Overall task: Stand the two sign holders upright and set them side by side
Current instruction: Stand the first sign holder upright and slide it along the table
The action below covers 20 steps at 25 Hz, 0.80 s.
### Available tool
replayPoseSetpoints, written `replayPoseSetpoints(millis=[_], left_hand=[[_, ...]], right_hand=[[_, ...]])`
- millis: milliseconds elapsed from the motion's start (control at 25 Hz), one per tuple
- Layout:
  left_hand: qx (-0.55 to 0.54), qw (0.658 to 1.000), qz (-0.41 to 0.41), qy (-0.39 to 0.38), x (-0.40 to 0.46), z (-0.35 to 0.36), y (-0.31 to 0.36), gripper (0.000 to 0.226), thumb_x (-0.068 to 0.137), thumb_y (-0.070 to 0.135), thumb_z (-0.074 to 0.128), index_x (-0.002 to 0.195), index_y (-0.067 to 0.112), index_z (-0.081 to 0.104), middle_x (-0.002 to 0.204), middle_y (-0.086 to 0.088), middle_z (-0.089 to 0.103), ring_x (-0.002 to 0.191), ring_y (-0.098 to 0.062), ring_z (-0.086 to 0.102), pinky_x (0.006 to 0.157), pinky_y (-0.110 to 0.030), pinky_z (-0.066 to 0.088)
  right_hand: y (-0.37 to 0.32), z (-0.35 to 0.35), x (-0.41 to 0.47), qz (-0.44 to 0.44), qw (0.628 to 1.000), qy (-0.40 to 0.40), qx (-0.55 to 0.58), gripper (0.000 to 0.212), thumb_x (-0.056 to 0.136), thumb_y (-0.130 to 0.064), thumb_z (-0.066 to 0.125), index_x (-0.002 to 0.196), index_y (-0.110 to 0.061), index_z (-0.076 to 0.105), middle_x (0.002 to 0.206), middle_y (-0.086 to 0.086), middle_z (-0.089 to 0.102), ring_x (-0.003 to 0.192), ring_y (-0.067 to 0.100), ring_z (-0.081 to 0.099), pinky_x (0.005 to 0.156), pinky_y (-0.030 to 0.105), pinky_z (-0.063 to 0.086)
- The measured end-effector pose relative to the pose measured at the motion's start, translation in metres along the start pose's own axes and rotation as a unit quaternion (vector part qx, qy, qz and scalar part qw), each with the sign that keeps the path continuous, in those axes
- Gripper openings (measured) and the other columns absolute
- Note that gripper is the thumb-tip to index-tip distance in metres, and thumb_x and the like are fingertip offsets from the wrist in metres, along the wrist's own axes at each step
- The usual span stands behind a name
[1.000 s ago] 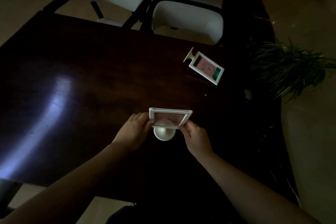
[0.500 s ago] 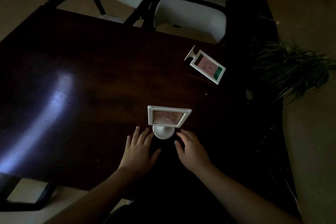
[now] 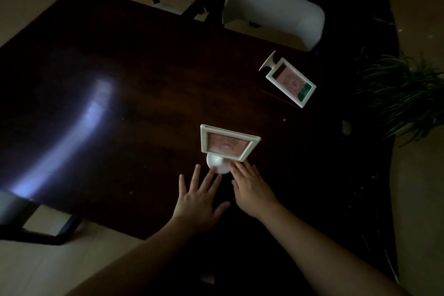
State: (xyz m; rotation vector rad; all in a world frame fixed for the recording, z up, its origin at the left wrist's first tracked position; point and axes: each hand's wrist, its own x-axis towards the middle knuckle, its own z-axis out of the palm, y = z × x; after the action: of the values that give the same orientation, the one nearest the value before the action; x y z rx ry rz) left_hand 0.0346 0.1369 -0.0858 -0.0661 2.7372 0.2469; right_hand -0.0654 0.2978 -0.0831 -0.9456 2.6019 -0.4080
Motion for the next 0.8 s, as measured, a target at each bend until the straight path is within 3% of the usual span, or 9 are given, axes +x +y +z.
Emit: replayPoseSetpoints(millis=[560,800], left_hand=[[-0.069,0.988,-0.127,0.061,-0.024,0.015,-0.011,0.086,0.086,0.08,0.011,0.156,0.031,0.004,0.165,0.008,-0.008,0.147,-0.029,-0.023,0.112,-0.063,-0.009],[-0.088,0.987,-0.118,0.068,-0.045,0.014,-0.057,0.088,0.084,0.082,0.007,0.156,0.031,0.006,0.164,0.007,-0.008,0.146,-0.029,-0.025,0.112,-0.062,-0.012]], right_hand=[[-0.027,0.016,0.017,-0.096,0.995,-0.026,-0.014,0.058,0.102,-0.027,0.035,0.155,-0.011,0.017,0.164,0.007,0.016,0.15,0.024,0.0,0.12,0.042,0.002],[-0.075,0.027,0.029,-0.092,0.994,-0.044,-0.04,0.058,0.102,-0.026,0.034,0.156,-0.014,0.015,0.164,0.007,0.015,0.15,0.024,0.0,0.121,0.044,0.004]])
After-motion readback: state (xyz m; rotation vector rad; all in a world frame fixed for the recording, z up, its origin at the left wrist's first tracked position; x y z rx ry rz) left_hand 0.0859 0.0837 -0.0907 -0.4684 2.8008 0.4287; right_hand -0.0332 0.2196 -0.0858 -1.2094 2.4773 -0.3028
